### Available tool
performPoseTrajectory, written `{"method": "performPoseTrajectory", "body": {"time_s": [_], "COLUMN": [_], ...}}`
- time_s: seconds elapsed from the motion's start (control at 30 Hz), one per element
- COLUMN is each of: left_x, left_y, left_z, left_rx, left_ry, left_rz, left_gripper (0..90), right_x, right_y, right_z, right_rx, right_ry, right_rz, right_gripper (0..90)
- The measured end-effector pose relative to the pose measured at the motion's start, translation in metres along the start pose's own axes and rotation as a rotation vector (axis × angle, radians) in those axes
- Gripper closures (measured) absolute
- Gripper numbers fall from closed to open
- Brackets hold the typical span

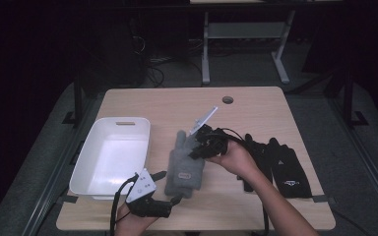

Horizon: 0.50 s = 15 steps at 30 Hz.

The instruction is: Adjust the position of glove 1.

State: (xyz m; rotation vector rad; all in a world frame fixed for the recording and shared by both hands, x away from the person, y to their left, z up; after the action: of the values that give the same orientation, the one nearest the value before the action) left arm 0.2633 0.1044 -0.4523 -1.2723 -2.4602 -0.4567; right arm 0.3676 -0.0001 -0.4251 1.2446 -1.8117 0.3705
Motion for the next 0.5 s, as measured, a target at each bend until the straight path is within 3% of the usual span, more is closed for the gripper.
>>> {"method": "performPoseTrajectory", "body": {"time_s": [0.27, 0.5], "left_x": [0.001, -0.001], "left_y": [0.002, 0.003], "left_z": [0.001, 0.003], "left_rx": [-0.001, 0.006], "left_ry": [0.004, 0.011], "left_rz": [-0.001, 0.002], "left_gripper": [15.3, 15.3], "right_x": [-0.024, -0.042], "right_y": [0.002, -0.007], "right_z": [-0.006, -0.003], "right_rx": [-0.032, -0.067], "right_ry": [0.029, 0.061], "right_rz": [-0.051, -0.050], "right_gripper": [86.9, 86.2]}}
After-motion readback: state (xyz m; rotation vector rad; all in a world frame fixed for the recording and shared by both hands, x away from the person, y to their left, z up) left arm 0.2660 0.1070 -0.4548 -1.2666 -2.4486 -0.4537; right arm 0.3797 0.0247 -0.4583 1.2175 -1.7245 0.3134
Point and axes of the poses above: each handheld gripper's, and its own axes: x roughly backward along the jaws, z roughly out of its underside, y roughly to its left, the point moved 9 cm from there along -x, roughly forward along the jaws, and after that the axes turned 9 degrees about -x, right-handed, at the moved point
